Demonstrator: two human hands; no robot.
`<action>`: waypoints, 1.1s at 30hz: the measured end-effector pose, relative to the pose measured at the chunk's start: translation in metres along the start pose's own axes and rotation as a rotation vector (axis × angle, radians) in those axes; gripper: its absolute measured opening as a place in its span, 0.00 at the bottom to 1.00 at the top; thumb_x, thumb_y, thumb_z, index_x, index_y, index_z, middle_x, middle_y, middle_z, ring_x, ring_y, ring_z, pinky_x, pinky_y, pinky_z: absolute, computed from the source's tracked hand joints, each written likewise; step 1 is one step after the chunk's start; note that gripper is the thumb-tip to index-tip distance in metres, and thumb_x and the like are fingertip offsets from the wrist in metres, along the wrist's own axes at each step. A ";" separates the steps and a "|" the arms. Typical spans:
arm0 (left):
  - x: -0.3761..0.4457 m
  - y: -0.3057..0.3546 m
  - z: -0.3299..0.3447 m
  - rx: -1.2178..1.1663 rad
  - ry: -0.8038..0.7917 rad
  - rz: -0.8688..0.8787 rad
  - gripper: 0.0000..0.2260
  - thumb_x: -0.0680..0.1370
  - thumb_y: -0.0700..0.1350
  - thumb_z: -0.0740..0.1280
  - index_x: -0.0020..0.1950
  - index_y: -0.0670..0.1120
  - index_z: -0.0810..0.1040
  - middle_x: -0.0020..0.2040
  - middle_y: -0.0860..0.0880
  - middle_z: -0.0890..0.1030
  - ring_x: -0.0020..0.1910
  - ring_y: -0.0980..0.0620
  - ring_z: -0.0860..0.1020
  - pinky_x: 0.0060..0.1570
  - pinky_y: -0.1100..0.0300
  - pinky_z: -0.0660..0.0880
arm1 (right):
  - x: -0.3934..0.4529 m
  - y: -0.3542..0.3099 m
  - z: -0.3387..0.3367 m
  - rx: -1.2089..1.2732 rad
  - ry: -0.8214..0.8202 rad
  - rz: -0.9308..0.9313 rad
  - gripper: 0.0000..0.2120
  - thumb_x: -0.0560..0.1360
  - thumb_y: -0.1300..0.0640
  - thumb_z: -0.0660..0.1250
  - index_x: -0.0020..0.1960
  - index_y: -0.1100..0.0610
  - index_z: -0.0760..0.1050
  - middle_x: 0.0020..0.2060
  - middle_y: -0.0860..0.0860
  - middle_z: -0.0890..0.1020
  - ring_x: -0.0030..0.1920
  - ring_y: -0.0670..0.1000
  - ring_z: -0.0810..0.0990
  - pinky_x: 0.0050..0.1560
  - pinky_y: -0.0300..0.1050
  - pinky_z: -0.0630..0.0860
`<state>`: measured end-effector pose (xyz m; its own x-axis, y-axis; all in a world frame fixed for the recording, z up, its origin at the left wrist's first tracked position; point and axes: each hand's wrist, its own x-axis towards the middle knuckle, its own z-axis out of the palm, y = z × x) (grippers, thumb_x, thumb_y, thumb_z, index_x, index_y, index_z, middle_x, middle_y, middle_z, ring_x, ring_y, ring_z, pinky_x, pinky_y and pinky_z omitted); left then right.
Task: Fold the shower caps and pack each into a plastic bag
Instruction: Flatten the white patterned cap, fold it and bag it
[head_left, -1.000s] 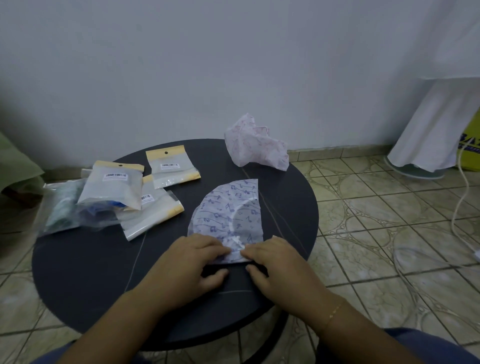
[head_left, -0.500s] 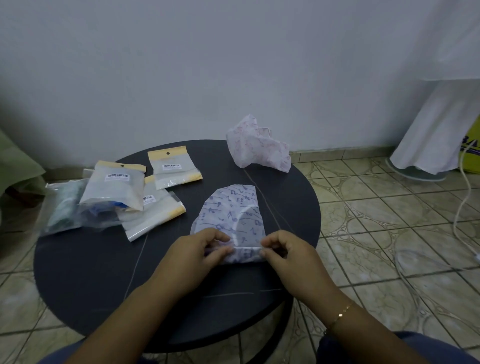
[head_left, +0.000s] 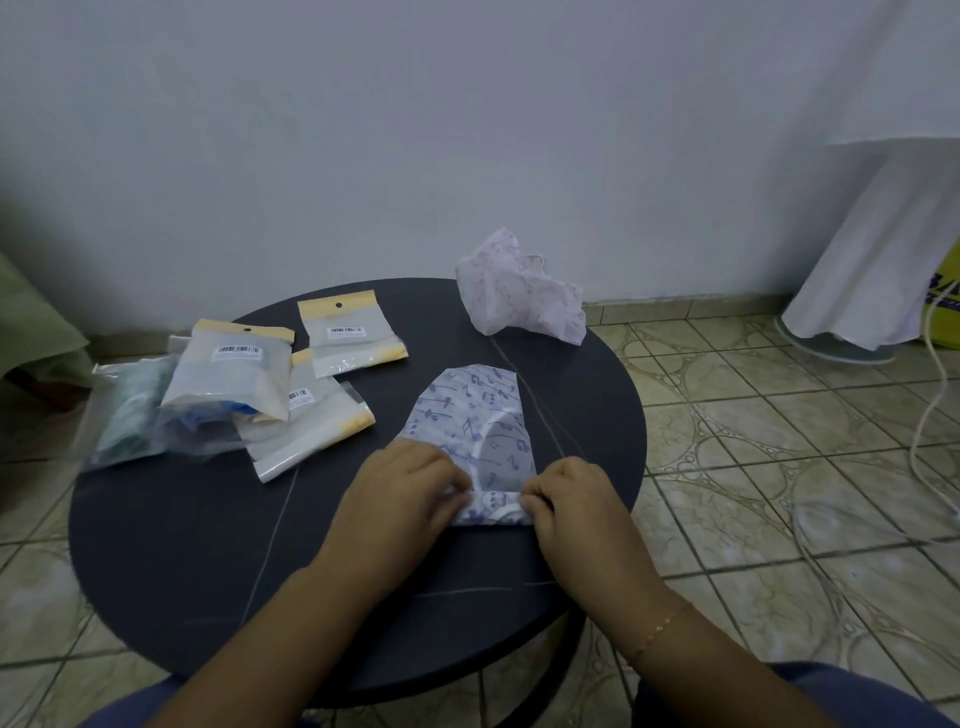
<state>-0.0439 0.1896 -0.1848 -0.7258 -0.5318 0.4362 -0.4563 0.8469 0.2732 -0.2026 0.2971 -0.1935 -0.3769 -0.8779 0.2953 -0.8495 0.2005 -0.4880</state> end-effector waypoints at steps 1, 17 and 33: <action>-0.001 -0.001 0.001 -0.004 -0.023 0.046 0.08 0.73 0.52 0.63 0.44 0.52 0.81 0.42 0.58 0.79 0.43 0.59 0.73 0.43 0.61 0.72 | -0.001 0.000 0.000 -0.064 0.000 -0.030 0.09 0.77 0.54 0.62 0.46 0.53 0.80 0.44 0.46 0.75 0.48 0.48 0.72 0.47 0.42 0.72; -0.004 -0.002 -0.018 -0.151 -0.247 -0.115 0.23 0.70 0.70 0.56 0.50 0.58 0.81 0.44 0.64 0.75 0.45 0.65 0.75 0.43 0.68 0.72 | 0.000 0.006 -0.028 0.011 -0.218 -0.157 0.10 0.77 0.47 0.61 0.57 0.44 0.76 0.48 0.40 0.75 0.55 0.42 0.67 0.57 0.40 0.61; 0.003 0.000 -0.006 -0.104 -0.070 -0.371 0.11 0.69 0.64 0.68 0.44 0.59 0.80 0.47 0.61 0.73 0.45 0.63 0.74 0.41 0.67 0.70 | 0.013 -0.002 -0.010 0.266 -0.084 0.226 0.06 0.75 0.50 0.67 0.42 0.48 0.71 0.39 0.49 0.76 0.39 0.43 0.71 0.33 0.32 0.62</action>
<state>-0.0427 0.1876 -0.1780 -0.5565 -0.7975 0.2332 -0.6420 0.5908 0.4886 -0.2093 0.2898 -0.1809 -0.5034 -0.8591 0.0921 -0.6182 0.2836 -0.7331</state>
